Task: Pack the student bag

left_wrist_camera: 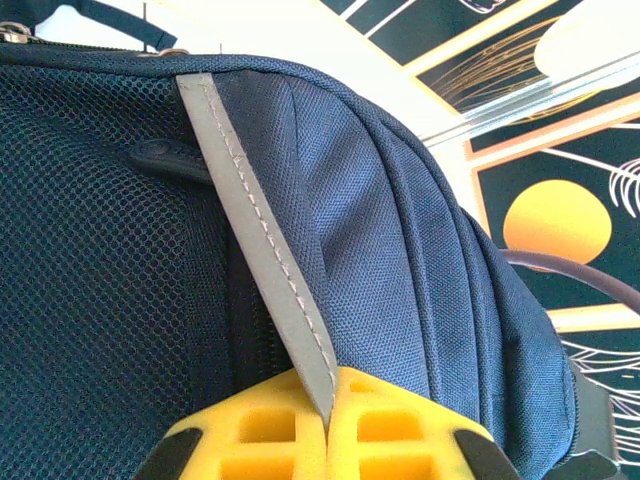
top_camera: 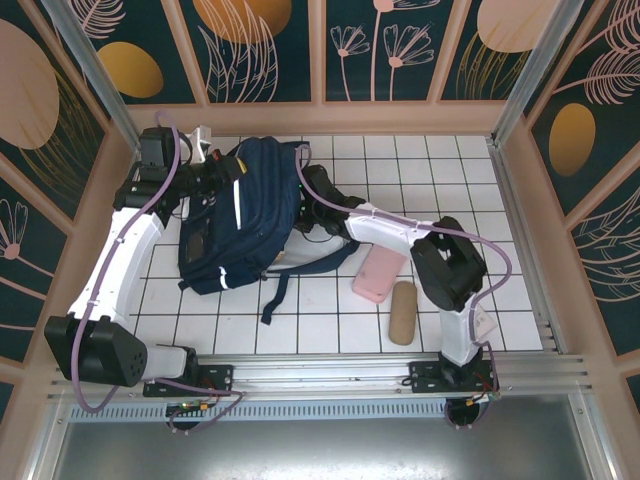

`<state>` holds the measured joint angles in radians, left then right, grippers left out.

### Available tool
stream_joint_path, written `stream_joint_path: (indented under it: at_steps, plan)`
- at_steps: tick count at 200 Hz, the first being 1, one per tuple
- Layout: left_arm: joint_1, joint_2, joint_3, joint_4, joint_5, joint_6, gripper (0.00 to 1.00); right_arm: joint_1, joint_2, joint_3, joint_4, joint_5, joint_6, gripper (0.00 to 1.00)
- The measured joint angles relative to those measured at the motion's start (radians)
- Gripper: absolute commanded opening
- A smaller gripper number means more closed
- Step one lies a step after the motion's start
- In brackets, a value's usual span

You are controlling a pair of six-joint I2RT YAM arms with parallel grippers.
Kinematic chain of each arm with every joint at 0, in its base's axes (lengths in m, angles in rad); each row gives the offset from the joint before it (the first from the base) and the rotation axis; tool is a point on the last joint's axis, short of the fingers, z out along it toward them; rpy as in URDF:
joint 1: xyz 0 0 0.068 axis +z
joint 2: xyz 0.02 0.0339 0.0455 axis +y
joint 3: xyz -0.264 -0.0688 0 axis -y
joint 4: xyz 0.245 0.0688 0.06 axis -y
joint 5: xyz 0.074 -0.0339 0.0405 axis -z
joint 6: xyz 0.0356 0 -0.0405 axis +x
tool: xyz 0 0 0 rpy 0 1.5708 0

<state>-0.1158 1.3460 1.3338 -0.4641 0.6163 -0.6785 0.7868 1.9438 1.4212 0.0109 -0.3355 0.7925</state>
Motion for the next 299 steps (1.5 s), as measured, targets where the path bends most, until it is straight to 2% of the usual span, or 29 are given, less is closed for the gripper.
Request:
stream_joint_path:
  at_steps: [20, 56, 68, 87, 102, 143, 179, 231, 274, 299]
  plan:
    - [0.0, 0.0, -0.003, 0.006, 0.0, -0.004, 0.0, -0.002, -0.05, -0.036, -0.054, 0.084, -0.057, 0.99]
    - [0.0, -0.016, -0.064, 0.068, 0.002, -0.02, 0.0, -0.021, -0.191, -0.145, -0.154, 0.271, -0.11, 0.99]
    - [0.0, -0.031, -0.103, 0.1, 0.004, -0.031, 0.0, -0.059, -0.255, -0.211, -0.158, 0.283, -0.11, 0.99]
    - [0.0, -0.052, -0.158, 0.142, 0.003, -0.042, 0.0, -0.175, -0.378, -0.341, -0.154, 0.264, -0.112, 0.98]
    - [0.0, -0.068, -0.193, 0.169, 0.003, -0.05, 0.0, -0.246, -0.457, -0.39, -0.191, 0.295, -0.126, 0.97]
    - [-0.01, -0.109, -0.287, 0.237, -0.017, -0.062, 0.0, -0.263, -0.618, -0.419, -0.319, 0.37, -0.16, 0.97]
    - [-0.052, -0.107, -0.346, 0.297, -0.042, -0.064, 0.0, -0.342, -0.648, -0.517, -0.447, 0.365, -0.154, 0.99]
    - [-0.089, -0.1, -0.413, 0.377, -0.079, -0.052, 0.0, -0.325, -0.669, -0.599, -0.686, 0.361, -0.117, 0.99]
    - [-0.1, -0.1, -0.433, 0.404, -0.082, -0.033, 0.0, -0.209, -0.733, -0.605, -0.789, 0.322, -0.124, 0.87]
    - [-0.101, -0.1, -0.433, 0.405, -0.084, -0.024, 0.0, -0.141, -0.728, -0.636, -0.826, 0.309, -0.124, 0.87]
